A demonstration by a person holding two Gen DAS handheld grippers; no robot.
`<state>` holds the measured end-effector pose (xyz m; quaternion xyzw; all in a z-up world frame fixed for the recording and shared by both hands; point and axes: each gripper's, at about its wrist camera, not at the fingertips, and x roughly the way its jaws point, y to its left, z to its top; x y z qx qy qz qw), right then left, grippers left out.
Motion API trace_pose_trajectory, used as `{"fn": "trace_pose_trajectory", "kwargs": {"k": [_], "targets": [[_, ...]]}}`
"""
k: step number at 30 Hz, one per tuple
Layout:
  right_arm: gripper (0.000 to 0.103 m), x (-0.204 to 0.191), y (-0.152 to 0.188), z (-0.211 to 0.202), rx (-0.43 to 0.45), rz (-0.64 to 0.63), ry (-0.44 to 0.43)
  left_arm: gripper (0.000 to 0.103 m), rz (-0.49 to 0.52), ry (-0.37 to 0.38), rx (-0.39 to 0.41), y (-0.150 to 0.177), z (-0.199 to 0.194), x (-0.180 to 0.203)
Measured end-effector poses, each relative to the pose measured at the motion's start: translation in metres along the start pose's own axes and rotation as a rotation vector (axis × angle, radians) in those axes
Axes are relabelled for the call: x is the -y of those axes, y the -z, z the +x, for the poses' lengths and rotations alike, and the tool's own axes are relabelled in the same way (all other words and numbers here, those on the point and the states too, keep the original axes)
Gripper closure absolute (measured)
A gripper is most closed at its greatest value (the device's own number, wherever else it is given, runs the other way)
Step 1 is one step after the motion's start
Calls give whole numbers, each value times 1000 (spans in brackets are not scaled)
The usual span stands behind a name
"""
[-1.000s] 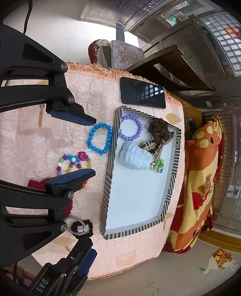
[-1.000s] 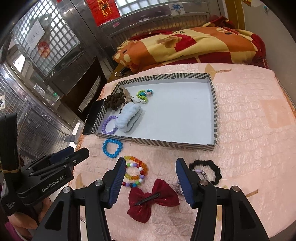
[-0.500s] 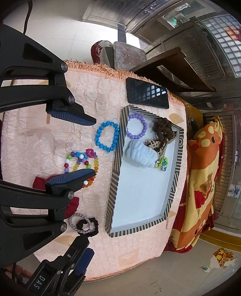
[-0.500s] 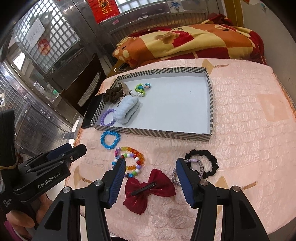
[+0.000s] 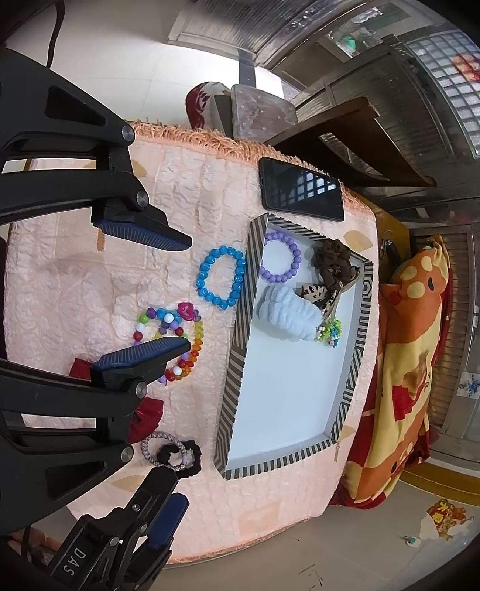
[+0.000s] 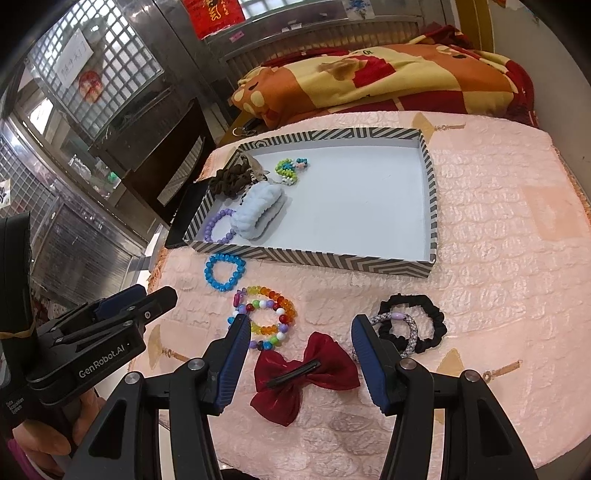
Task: Organize jewelry
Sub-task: 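Withdraw both open tools from the tray, then move the left tool to the multicolor bead bracelet while the right tool moves to the grey braided bracelet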
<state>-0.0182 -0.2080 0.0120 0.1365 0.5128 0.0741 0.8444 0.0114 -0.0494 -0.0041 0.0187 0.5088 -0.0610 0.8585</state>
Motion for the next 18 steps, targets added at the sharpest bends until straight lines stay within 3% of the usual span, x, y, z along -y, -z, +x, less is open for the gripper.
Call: {"fn": "trace_pose_trajectory", "kwargs": {"k": [12, 18], "targets": [[48, -2, -2, 12, -25, -2, -9, 55, -9, -4, -19, 0, 6, -7], [48, -2, -1, 21, -44, -4, -9, 55, -55, 46, -52, -1, 13, -28]]}}
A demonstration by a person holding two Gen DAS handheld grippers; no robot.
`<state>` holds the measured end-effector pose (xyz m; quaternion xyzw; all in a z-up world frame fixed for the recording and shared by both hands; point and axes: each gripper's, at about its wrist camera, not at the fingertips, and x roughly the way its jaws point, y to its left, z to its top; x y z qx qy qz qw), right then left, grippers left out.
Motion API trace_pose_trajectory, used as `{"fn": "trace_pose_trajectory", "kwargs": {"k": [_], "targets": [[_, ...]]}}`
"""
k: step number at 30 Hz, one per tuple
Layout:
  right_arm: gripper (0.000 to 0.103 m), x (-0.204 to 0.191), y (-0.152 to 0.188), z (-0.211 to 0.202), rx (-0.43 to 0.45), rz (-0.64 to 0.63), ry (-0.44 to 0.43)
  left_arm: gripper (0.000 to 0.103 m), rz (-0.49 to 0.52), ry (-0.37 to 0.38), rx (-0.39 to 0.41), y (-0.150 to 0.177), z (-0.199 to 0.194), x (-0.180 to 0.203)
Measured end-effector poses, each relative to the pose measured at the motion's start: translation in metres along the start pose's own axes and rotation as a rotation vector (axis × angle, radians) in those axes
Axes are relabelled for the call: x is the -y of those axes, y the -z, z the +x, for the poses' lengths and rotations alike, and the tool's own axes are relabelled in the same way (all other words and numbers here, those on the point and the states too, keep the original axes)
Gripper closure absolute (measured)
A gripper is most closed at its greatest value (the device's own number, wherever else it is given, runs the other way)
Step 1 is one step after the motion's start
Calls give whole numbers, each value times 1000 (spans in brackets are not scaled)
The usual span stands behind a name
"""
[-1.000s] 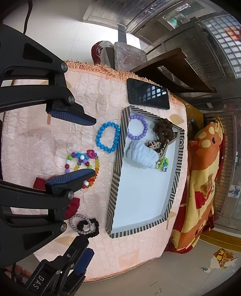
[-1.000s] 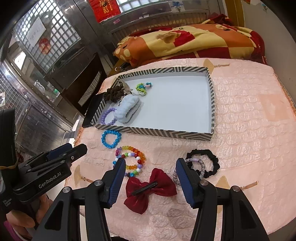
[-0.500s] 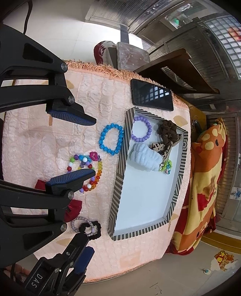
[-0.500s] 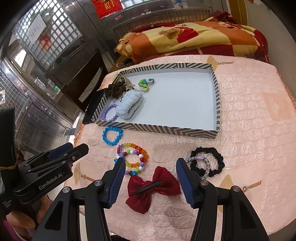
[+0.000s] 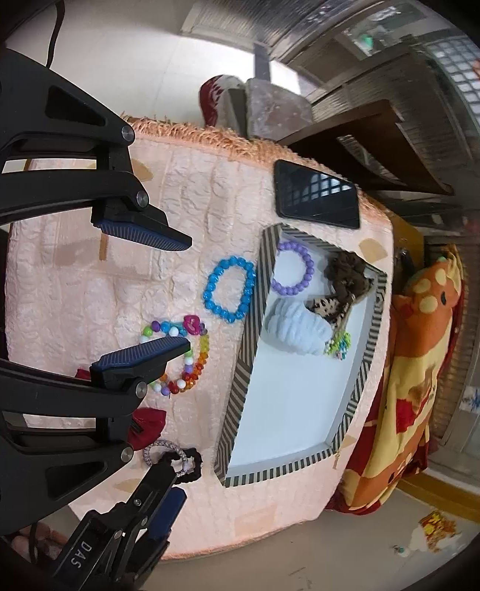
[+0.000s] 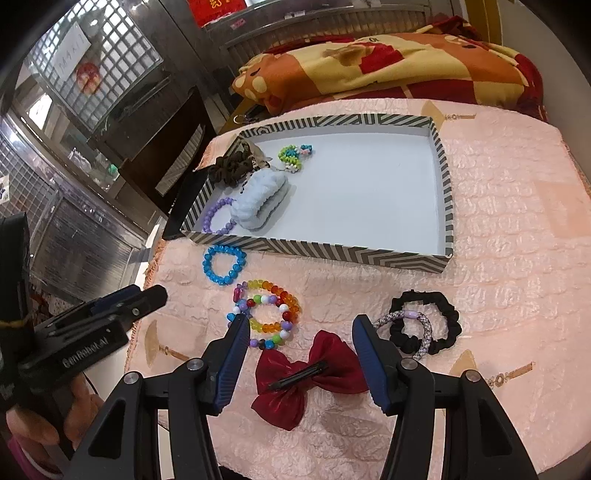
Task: Organize jewelry
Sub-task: 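Move the left tool to the multicolor bead bracelet while the right tool moves to the grey braided bracelet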
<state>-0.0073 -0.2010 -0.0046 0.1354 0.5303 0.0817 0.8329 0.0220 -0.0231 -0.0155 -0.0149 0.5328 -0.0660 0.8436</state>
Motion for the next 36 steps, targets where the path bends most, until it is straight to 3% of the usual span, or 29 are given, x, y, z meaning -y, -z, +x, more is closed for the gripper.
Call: {"fn": "trace_pose_trajectory", "kwargs": {"k": [8, 13, 23, 27, 36], "targets": [[47, 12, -1, 6, -16, 9, 6, 55, -77, -5, -69, -4, 23, -42], [47, 26, -4, 2, -15, 11, 37, 55, -114, 11, -84, -11, 36, -49], [47, 52, 5, -1, -30, 61, 54, 55, 9, 105, -172, 4, 58, -6], [47, 60, 10, -7, -26, 71, 48, 55, 70, 77, -207, 16, 72, 12], [47, 83, 26, -2, -42, 112, 99, 55, 67, 60, -228, 18, 86, 23]]}}
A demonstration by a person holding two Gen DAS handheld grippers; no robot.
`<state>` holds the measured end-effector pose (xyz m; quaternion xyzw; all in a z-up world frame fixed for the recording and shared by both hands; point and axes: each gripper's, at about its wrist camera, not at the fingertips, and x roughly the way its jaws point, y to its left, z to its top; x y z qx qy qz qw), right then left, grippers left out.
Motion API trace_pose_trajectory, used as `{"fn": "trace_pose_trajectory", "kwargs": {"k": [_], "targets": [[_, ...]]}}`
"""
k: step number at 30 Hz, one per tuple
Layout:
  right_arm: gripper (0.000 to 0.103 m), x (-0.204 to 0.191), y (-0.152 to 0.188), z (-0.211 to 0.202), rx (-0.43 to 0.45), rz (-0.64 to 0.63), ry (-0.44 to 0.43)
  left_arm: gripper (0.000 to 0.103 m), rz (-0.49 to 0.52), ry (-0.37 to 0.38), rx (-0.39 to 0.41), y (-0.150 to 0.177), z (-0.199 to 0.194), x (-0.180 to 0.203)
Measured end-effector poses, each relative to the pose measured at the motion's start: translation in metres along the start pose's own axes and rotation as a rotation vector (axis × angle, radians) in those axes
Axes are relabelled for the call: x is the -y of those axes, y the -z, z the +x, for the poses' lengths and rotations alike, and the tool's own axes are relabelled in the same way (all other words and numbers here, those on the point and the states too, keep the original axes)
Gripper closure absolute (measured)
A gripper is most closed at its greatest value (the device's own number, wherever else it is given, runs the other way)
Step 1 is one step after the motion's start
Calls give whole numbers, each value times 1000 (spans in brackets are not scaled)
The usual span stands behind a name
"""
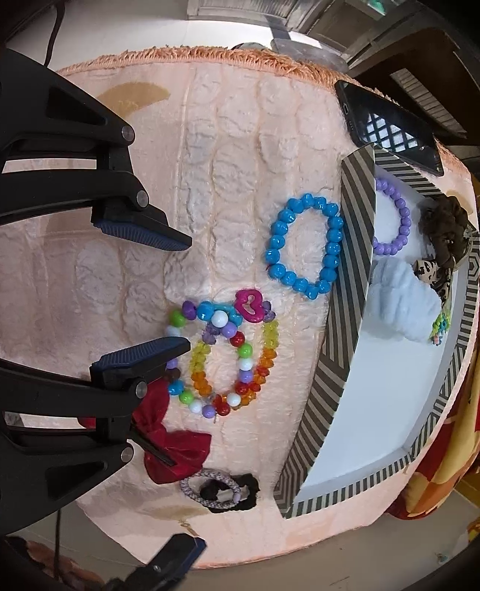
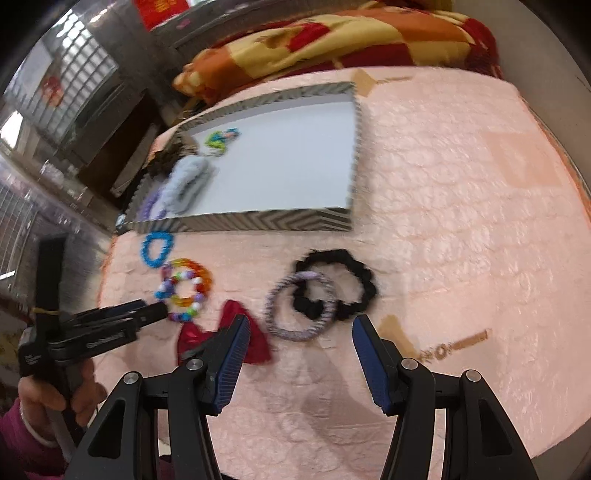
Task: Organize jewelry
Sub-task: 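Move the left tool to the multicolor bead bracelet while the right tool moves to the grey braided bracelet, then grasp the multicolor bead bracelet with the left tool while the right tool grasps the grey braided bracelet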
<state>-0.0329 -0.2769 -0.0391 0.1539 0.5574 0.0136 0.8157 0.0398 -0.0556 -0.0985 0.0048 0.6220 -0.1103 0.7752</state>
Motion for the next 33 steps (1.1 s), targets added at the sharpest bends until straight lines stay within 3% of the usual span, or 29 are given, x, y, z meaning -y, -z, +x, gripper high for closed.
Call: {"fn": "trace_pose_trajectory", "kwargs": {"k": [3, 5, 8, 11, 16, 20, 33], "targets": [[47, 9, -3, 8, -6, 23, 44, 55, -2, -2, 1, -2, 2, 4], [47, 9, -5, 9, 5, 20, 23, 55, 0, 3, 0, -2, 1, 4], [59, -1, -10, 13, 7, -32, 34, 55, 0, 4, 4, -1, 1, 3], [61, -10, -15, 19, 9, -73, 26, 56, 3, 14, 1, 0, 1, 2], [72, -5, -21, 36, -14, -77, 30, 73, 20, 25, 6, -3, 2, 0], [94, -1, -20, 42, -23, -60, 8, 92, 43, 28, 17, -4, 4, 0], [96, -13, -19, -21, 105, -71, -111, 94, 69, 117, 120, -8, -50, -6]]}}
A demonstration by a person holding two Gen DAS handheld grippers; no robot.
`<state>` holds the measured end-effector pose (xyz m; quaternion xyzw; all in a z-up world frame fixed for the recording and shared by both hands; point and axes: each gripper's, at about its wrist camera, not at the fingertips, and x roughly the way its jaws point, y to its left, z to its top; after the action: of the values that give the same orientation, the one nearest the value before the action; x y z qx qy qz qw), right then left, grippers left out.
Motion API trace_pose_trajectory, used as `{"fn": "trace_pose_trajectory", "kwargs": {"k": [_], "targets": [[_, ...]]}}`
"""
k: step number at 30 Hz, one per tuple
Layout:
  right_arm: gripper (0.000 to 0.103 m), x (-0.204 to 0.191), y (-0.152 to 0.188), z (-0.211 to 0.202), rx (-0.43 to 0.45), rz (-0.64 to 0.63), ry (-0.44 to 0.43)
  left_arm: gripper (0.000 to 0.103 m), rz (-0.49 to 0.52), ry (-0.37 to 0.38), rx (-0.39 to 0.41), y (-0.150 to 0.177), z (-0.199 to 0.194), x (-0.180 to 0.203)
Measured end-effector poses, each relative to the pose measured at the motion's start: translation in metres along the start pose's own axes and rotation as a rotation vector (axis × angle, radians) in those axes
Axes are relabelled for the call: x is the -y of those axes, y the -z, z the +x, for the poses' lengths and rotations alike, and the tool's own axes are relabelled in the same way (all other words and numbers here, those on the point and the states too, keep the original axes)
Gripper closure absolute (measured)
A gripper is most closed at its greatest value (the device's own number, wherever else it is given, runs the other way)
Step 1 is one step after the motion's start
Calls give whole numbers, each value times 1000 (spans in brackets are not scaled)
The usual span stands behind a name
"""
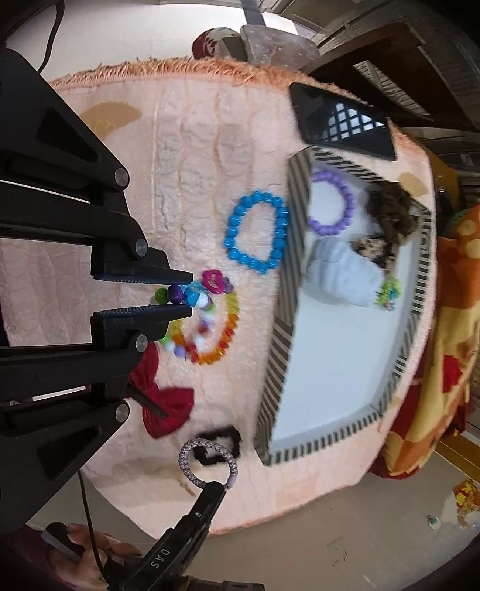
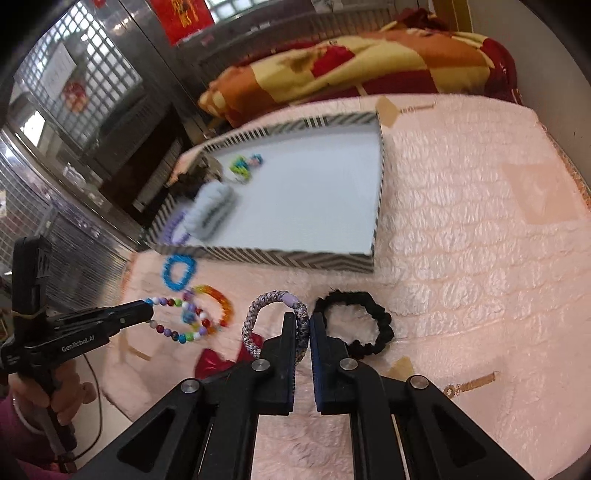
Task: Organize jewelry
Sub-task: 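Grasp the multicolor bead bracelet with the left tool while the right tool grasps the grey braided bracelet, then carry both held bracelets up and over the striped tray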
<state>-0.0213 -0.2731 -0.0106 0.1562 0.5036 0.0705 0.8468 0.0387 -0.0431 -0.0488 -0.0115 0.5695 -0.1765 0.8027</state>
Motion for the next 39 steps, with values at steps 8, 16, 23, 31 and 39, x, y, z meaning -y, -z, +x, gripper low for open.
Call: {"fn": "trace_pose_trajectory", "kwargs": {"k": [8, 16, 23, 31, 39], "targets": [[96, -12, -9, -17, 50, -15, -5, 94, 34, 8, 63, -21, -39, 12], [96, -15, -21, -19, 76, -3, 3, 94, 74, -33, 128, -46, -63, 20], [96, -16, -40, -11, 84, 10, 23, 94, 116, -58, 149, -69, -59, 33], [96, -11, -60, 6, 77, 39, 55, 94, 167, -78, 147, -94, -42, 49], [96, -7, -78, 23, 73, 63, 76, 94, 215, -92, 132, -113, -25, 56]]}}
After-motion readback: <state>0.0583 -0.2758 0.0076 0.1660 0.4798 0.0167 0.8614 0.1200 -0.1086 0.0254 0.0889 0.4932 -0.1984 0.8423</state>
